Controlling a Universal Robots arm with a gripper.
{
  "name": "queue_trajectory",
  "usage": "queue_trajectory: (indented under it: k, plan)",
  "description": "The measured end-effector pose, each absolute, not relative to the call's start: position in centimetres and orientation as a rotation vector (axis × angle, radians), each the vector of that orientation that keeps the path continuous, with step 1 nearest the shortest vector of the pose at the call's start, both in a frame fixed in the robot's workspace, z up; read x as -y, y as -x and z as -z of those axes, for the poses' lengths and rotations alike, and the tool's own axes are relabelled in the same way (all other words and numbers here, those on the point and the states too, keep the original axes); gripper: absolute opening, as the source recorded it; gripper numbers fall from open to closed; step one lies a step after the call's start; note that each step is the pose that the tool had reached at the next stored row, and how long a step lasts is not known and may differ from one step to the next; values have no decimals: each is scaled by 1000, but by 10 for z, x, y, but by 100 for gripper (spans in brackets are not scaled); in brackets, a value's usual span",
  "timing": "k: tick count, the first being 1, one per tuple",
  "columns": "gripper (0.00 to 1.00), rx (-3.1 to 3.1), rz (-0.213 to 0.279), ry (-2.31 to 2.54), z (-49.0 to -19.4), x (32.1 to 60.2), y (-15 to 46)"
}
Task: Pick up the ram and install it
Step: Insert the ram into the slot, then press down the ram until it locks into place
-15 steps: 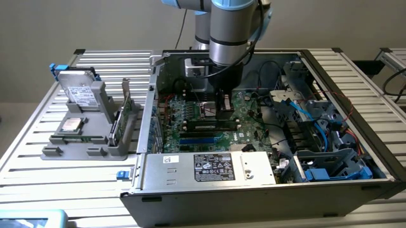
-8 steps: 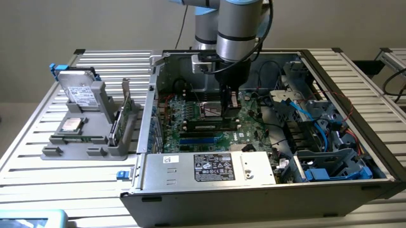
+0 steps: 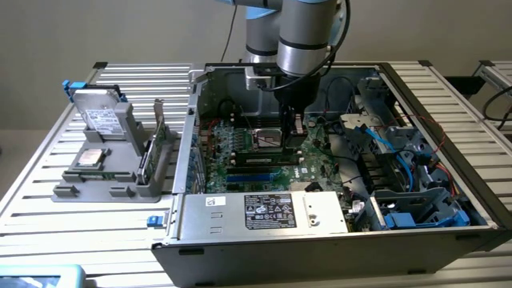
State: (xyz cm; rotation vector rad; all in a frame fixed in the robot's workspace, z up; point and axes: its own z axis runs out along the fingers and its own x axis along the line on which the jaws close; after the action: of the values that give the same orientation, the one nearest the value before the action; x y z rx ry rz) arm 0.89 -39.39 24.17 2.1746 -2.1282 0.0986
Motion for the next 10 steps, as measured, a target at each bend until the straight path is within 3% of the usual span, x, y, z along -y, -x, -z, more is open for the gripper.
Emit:
queue_trajectory:
  k: [7, 9, 10]
  plan:
    - [31, 2126, -94, -2173, -242, 394, -9]
    - [18, 2126, -93, -2173, -242, 394, -9]
    - [18, 2125, -93, -2172, -242, 394, -9]
